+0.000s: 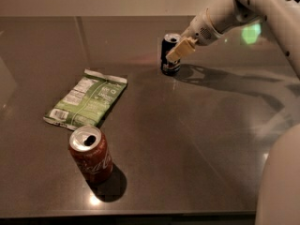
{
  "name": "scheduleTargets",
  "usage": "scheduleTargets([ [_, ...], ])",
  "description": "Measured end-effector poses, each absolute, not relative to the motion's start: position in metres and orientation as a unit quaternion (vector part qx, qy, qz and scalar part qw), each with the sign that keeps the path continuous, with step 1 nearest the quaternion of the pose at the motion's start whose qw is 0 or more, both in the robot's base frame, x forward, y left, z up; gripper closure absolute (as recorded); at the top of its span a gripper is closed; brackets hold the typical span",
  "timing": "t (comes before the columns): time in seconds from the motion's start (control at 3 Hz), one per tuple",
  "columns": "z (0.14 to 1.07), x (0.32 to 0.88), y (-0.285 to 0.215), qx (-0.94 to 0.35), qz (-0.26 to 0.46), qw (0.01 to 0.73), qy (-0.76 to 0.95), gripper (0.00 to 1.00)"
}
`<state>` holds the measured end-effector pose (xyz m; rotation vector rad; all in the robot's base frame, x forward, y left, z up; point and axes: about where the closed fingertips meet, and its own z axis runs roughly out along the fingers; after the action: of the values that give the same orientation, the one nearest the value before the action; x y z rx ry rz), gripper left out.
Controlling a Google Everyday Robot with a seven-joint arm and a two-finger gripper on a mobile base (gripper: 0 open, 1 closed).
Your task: Move pepsi can near coke can
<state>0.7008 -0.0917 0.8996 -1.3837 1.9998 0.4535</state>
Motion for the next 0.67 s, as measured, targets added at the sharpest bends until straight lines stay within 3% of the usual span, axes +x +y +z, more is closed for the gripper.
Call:
scheduleTargets([
  [0.33,0.913,0.678,-0.093,-0.534,0.188,0.336,0.753,0.93],
  [0.67,0.926,0.642,-0.093,-0.545,0.21,0.339,0.738,1.0],
])
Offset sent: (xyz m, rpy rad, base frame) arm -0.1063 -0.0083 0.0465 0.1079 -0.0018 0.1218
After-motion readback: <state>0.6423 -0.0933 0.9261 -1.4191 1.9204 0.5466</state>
